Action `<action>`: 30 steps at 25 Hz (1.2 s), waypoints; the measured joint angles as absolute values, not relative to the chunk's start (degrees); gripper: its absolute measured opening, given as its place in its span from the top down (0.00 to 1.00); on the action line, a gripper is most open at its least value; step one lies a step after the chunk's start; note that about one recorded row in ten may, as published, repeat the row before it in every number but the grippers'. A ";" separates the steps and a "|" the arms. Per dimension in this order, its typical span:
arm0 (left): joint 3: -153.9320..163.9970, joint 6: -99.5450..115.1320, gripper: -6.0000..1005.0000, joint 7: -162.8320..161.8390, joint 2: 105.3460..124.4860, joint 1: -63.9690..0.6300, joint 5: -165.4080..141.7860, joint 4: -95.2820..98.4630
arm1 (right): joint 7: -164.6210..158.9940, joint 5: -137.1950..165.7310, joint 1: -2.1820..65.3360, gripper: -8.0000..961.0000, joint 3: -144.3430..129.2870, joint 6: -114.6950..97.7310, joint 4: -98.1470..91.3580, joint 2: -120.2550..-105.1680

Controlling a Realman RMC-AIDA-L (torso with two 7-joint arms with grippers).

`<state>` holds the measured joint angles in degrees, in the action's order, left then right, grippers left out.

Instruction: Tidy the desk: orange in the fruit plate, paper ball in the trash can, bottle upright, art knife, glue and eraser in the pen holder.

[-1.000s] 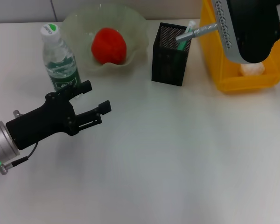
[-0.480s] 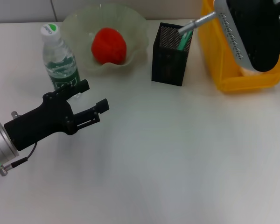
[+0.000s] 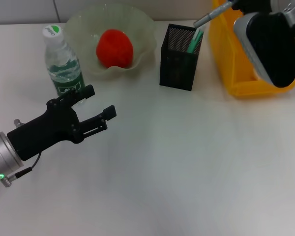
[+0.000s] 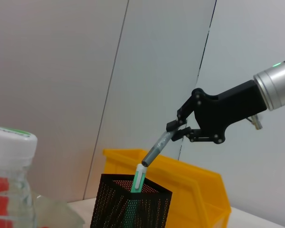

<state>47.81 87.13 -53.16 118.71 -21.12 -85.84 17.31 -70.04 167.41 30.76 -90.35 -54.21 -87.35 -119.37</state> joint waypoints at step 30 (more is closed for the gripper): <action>47.81 85.51 0.14 -51.14 118.74 -21.18 -85.37 16.96 | -55.35 167.26 25.94 0.75 -102.44 -30.68 -78.15 -119.62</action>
